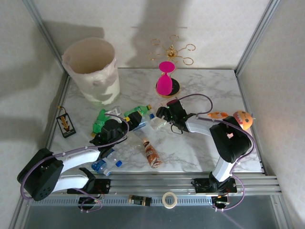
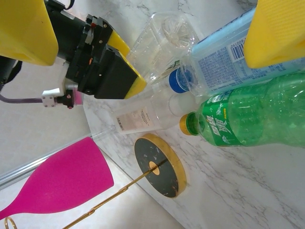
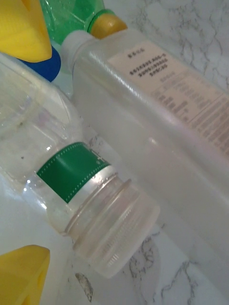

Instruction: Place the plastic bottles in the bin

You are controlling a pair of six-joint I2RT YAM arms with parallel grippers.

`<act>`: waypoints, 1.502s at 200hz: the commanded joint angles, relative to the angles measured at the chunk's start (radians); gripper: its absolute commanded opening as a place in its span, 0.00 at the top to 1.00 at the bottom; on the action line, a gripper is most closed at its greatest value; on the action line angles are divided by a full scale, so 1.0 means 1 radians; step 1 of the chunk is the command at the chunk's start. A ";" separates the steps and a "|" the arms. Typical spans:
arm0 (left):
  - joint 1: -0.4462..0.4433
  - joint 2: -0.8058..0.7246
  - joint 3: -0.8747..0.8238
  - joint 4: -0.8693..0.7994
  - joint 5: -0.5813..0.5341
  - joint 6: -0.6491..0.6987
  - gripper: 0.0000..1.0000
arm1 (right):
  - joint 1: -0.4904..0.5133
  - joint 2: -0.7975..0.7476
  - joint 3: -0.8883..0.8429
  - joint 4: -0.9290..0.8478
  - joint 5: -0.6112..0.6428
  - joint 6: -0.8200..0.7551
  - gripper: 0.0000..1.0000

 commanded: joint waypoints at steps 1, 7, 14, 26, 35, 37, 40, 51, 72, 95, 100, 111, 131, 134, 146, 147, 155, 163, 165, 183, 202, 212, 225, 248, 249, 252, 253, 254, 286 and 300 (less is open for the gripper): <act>-0.011 -0.001 0.022 0.024 -0.030 -0.009 0.00 | -0.011 0.004 -0.011 0.010 -0.032 0.002 0.01; -0.012 -0.002 0.022 0.023 -0.034 -0.009 0.00 | -0.014 0.002 -0.017 0.011 -0.038 -0.004 0.01; -0.012 -0.001 0.022 0.021 -0.035 -0.009 0.00 | -0.013 -0.001 -0.023 0.011 -0.044 -0.011 0.02; -0.013 0.000 0.024 0.021 -0.035 -0.009 0.00 | -0.014 -0.009 -0.035 0.004 -0.045 -0.022 0.02; -0.014 0.004 0.026 0.022 -0.036 -0.008 0.00 | -0.015 -0.017 -0.045 -0.006 -0.045 -0.028 0.03; -0.014 0.006 0.027 0.021 -0.035 -0.008 0.00 | -0.015 -0.019 -0.047 -0.009 -0.042 -0.030 0.03; -0.014 0.008 0.028 0.022 -0.036 -0.006 0.00 | -0.015 -0.023 -0.050 -0.012 -0.039 -0.033 0.03; -0.014 0.017 0.030 0.018 -0.039 -0.008 0.00 | -0.015 -0.040 -0.068 -0.024 -0.029 -0.041 0.03; -0.014 0.037 0.036 0.029 -0.030 -0.014 0.00 | -0.014 -0.076 -0.105 -0.039 -0.013 -0.047 0.04; -0.019 0.057 0.046 0.039 -0.019 -0.019 0.00 | -0.016 -0.109 -0.142 -0.050 0.000 -0.049 0.06; -0.020 0.061 0.050 0.039 -0.018 -0.019 0.00 | -0.016 -0.113 -0.150 -0.049 0.002 -0.050 0.07; -0.022 0.067 0.057 0.038 -0.018 -0.018 0.00 | -0.017 -0.118 -0.164 -0.043 0.003 -0.049 0.09; -0.026 0.076 0.065 0.036 -0.018 -0.016 0.01 | -0.018 -0.112 -0.175 -0.029 0.000 -0.044 0.14; -0.026 0.077 0.066 0.036 -0.018 -0.017 0.01 | -0.019 -0.111 -0.176 -0.024 -0.002 -0.045 0.14; -0.029 0.078 0.069 0.033 -0.018 -0.019 0.00 | -0.020 -0.106 -0.178 -0.008 -0.010 -0.041 0.17; -0.029 0.079 0.070 0.033 -0.018 -0.019 0.00 | -0.020 -0.106 -0.178 -0.007 -0.011 -0.041 0.18; -0.032 0.078 0.070 0.031 -0.019 -0.020 0.00 | -0.020 -0.101 -0.178 0.002 -0.012 -0.039 0.20; -0.034 0.076 0.071 0.027 -0.020 -0.021 0.01 | -0.020 -0.097 -0.175 0.007 -0.012 -0.039 0.22; -0.034 0.075 0.071 0.026 -0.021 -0.020 0.00 | -0.020 -0.096 -0.175 0.007 -0.012 -0.039 0.22; -0.039 0.067 0.073 0.016 -0.028 -0.018 0.00 | -0.023 -0.092 -0.170 0.015 -0.012 -0.039 0.25; -0.042 0.058 0.073 0.009 -0.036 -0.016 0.00 | -0.026 -0.097 -0.173 0.024 -0.016 -0.047 0.31; -0.043 0.053 0.073 0.008 -0.039 -0.016 0.00 | -0.029 -0.104 -0.175 0.027 -0.018 -0.053 0.35; -0.045 0.052 0.073 0.007 -0.041 -0.015 0.00 | -0.030 -0.118 -0.180 0.033 -0.023 -0.066 0.39; -0.049 0.057 0.077 0.026 -0.017 -0.006 0.00 | -0.032 -0.167 -0.199 0.057 -0.034 -0.084 0.41; -0.049 0.057 0.077 0.028 -0.015 -0.005 0.00 | -0.032 -0.169 -0.201 0.058 -0.035 -0.085 0.41; -0.049 0.058 0.076 0.036 -0.009 -0.004 0.00 | -0.032 -0.178 -0.204 0.063 -0.038 -0.086 0.41; -0.049 0.059 0.076 0.038 -0.006 -0.003 0.00 | -0.032 -0.181 -0.205 0.065 -0.039 -0.087 0.42; -0.049 0.059 0.077 0.040 -0.003 -0.003 0.00 | -0.031 -0.184 -0.206 0.066 -0.040 -0.087 0.41; -0.053 0.090 0.073 0.143 0.120 0.019 0.00 | -0.034 -0.309 -0.230 0.116 -0.085 -0.115 0.41; -0.058 0.111 0.074 0.204 0.197 0.028 0.00 | -0.034 -0.374 -0.234 0.133 -0.103 -0.133 0.41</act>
